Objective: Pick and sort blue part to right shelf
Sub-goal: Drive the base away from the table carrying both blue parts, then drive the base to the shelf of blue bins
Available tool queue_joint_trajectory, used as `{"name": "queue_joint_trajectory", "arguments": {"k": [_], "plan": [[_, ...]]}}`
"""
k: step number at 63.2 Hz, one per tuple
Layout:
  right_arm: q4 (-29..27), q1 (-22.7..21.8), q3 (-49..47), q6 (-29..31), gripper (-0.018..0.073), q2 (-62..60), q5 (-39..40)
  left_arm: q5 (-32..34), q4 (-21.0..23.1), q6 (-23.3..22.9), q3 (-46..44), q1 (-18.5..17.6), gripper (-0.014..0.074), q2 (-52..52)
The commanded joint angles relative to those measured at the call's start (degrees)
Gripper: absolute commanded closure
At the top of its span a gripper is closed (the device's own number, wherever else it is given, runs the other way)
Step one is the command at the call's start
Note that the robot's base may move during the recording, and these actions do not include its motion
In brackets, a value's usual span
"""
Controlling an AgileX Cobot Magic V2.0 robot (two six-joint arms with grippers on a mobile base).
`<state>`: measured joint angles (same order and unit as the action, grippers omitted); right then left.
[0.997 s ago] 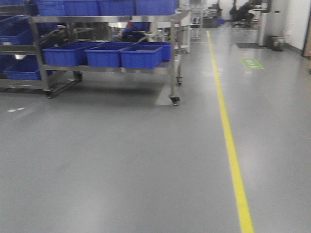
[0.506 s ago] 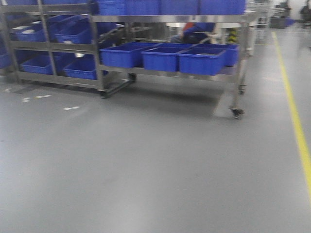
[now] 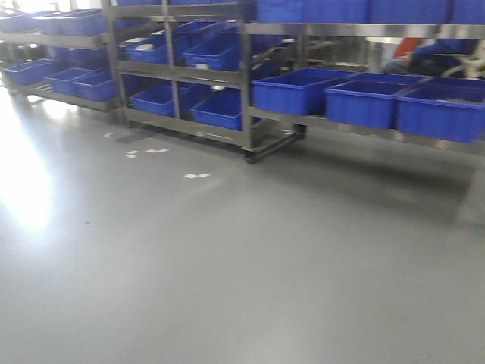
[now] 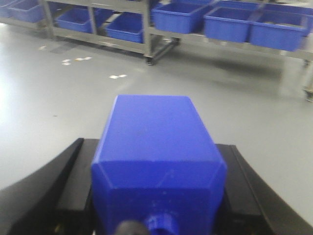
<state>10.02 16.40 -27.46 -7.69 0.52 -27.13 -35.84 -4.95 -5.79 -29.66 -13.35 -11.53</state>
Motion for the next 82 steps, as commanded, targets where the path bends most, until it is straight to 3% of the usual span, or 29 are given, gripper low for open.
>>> {"name": "queue_joint_trajectory", "arguments": {"k": [1,82], "plan": [[0.9,0.0,-1.7,0.5,0.0273,1.1,5.6,5.0,-0.2,-0.6,-1.6,0.0,0.0241,-1.2],[0.9,0.0,-1.7,0.5,0.0273,1.1,5.6,4.9,-0.2,-0.6,-1.6,0.0,0.0241,-1.2]]}}
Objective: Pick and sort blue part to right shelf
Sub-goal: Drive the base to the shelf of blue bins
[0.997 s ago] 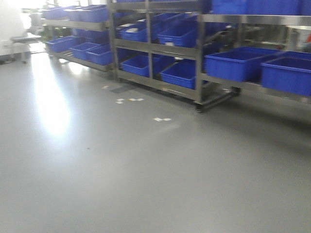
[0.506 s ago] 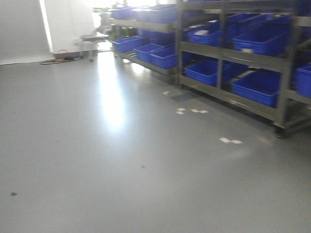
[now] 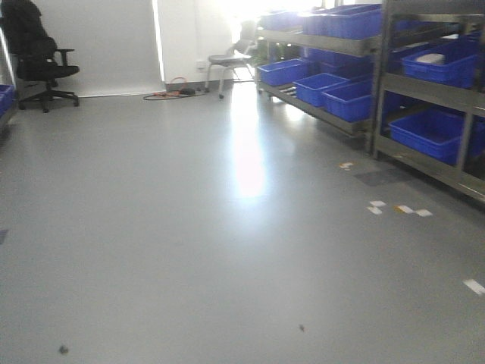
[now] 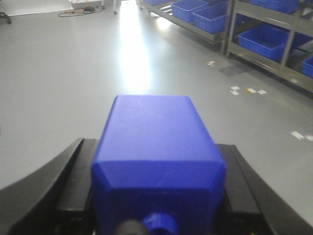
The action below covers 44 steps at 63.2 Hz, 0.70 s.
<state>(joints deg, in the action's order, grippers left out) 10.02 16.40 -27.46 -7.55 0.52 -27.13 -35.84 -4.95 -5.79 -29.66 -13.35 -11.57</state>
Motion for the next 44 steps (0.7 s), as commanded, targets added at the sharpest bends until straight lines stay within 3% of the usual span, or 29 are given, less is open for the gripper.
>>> {"name": "queue_joint_trajectory", "arguments": {"k": [1,44], "plan": [[0.9,0.0,-1.7,0.4,0.0273,1.1,5.6,4.9,-0.2,-0.6,-1.6,0.0,0.0241,-1.2],[0.9,0.0,-1.7,0.4,0.0273,1.1,5.6,5.1,-0.2,-0.6,-1.6,0.0,0.0241,-1.2]]}}
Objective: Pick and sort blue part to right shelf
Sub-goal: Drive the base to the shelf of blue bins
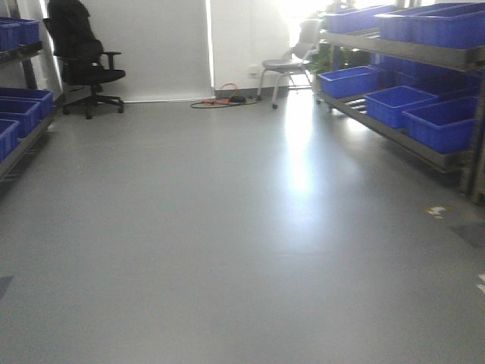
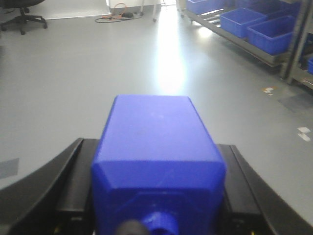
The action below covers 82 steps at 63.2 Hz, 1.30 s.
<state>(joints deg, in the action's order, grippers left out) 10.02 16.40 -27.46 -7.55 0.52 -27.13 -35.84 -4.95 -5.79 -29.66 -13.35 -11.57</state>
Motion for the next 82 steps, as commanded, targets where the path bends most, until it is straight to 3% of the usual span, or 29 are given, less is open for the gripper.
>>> {"name": "queue_joint_trajectory", "arguments": {"k": [1,82], "plan": [[0.9,0.0,-1.7,0.4,0.0273,1.1,5.6,5.1,-0.2,-0.6,-1.6,0.0,0.0241,-1.2],[0.9,-0.1,-1.7,0.4,0.0273,1.1,5.6,5.0,-0.2,-0.6,-1.6,0.0,0.0241,-4.3]]}}
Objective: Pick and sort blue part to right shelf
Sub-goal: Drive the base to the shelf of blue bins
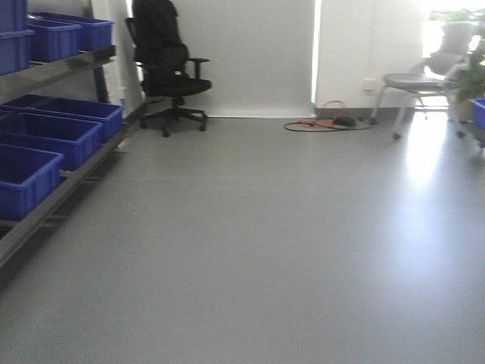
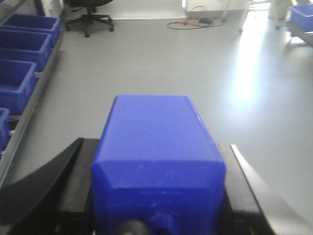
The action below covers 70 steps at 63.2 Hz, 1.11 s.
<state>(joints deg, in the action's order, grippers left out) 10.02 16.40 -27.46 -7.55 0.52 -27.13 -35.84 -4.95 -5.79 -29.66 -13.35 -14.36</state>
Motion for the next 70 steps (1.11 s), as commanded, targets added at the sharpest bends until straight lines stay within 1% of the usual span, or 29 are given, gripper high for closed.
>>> {"name": "queue_joint_trajectory", "arguments": {"k": [1,70], "plan": [[0.9,-0.1,-1.7,0.4,0.0273,1.1,5.6,5.0,-0.2,-0.6,-1.6,0.0,0.0241,-1.7],[0.9,0.0,-1.7,0.4,0.0273,1.1,5.6,5.0,-0.2,-0.6,-1.5,0.0,0.0241,-2.6]]}}
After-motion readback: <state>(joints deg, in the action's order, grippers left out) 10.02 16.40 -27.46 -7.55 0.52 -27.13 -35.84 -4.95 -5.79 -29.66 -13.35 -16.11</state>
